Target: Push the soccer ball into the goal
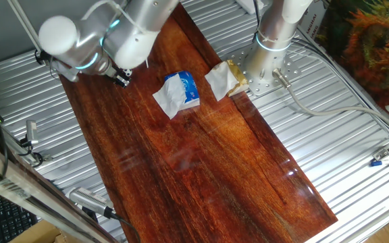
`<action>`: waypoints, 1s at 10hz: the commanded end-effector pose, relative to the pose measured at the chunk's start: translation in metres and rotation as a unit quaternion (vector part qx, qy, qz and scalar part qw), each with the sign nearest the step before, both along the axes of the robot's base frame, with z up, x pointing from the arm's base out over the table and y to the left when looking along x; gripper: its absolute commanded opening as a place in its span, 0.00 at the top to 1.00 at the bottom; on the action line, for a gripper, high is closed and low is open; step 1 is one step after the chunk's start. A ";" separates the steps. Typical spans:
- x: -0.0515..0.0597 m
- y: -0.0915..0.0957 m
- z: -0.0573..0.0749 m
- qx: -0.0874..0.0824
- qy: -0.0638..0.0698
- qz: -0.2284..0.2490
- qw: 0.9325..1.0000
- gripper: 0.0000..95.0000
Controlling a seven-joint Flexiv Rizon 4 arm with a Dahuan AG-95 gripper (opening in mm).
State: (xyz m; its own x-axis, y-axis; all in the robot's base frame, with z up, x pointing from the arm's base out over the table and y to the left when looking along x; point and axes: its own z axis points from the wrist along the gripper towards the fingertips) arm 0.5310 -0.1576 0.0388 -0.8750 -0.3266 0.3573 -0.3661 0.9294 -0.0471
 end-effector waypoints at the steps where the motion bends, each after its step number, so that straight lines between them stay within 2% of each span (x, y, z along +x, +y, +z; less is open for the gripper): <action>1: 0.000 0.001 0.000 0.013 -0.012 -0.058 0.998 1.00; 3: 0.000 0.001 0.000 0.008 -0.054 -0.076 0.996 1.00; 4: 0.000 0.001 0.000 0.003 -0.082 -0.093 0.992 1.00; 5: 0.000 0.001 0.000 -0.007 -0.097 -0.108 0.989 1.00; 6: 0.000 0.001 0.000 -0.016 -0.106 -0.094 0.990 1.00; 10: 0.000 0.001 0.000 -0.015 -0.103 -0.088 0.991 1.00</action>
